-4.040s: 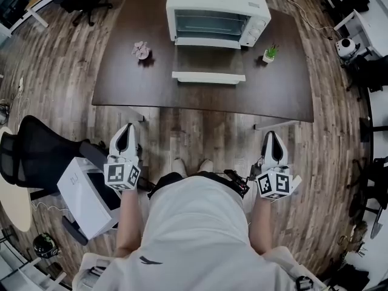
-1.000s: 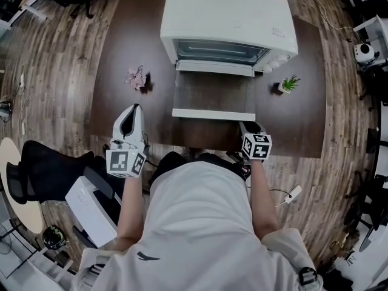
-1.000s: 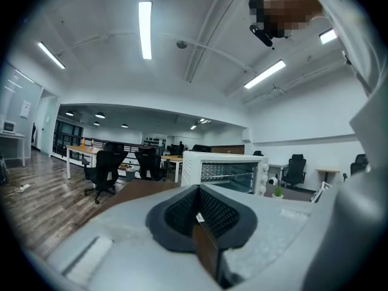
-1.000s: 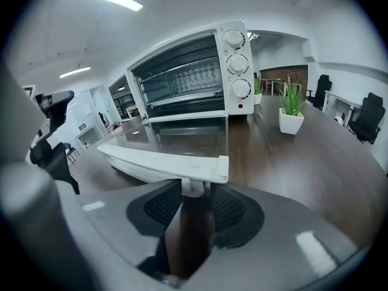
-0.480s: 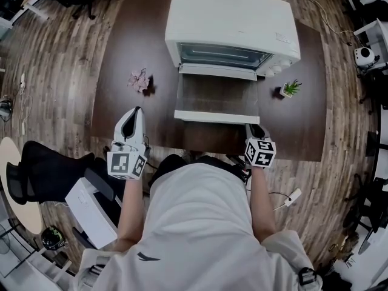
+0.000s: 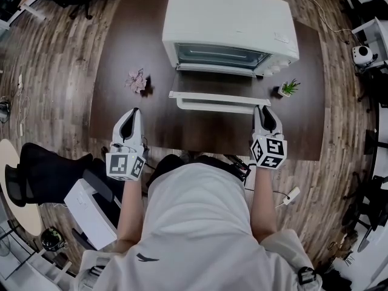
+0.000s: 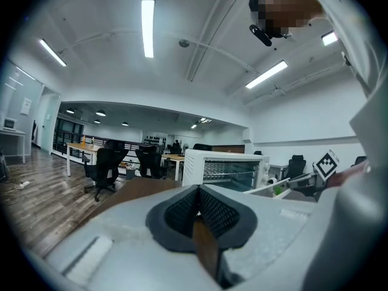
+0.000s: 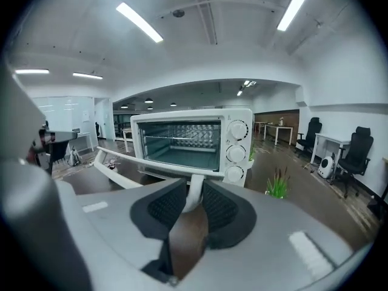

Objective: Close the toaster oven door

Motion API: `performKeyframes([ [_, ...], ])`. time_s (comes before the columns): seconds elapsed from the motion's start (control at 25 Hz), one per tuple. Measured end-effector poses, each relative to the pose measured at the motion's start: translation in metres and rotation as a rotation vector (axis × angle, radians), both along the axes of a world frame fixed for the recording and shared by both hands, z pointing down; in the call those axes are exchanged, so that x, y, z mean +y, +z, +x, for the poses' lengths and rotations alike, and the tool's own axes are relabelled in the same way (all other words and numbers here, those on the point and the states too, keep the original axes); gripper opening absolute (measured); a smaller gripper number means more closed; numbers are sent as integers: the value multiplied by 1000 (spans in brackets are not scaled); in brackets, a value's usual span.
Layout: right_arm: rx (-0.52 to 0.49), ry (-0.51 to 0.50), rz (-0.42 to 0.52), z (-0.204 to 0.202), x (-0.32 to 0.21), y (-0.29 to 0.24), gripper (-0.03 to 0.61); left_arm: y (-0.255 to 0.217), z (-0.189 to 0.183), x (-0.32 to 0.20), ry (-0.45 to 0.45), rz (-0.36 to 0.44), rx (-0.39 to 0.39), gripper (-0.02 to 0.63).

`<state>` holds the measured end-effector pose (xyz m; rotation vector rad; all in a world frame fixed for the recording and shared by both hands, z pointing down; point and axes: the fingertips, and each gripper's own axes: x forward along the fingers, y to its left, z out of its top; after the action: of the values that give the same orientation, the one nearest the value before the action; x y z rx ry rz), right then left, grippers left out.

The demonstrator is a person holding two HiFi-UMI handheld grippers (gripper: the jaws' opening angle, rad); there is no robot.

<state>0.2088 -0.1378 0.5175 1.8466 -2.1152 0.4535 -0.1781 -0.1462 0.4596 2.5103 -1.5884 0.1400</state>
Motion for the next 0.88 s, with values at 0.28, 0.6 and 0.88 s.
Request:
performKeyframes([
  [0.28, 3, 6, 51, 2, -18, -24, 86, 7, 3, -3, 5, -20, 5, -6],
  [0.6, 6, -6, 100, 4, -36, -42, 87, 22, 43, -17, 92, -87, 117, -6],
  [0.88, -9, -10, 136, 10, -76, -69, 86, 20, 61, -23, 126, -84, 120, -6],
])
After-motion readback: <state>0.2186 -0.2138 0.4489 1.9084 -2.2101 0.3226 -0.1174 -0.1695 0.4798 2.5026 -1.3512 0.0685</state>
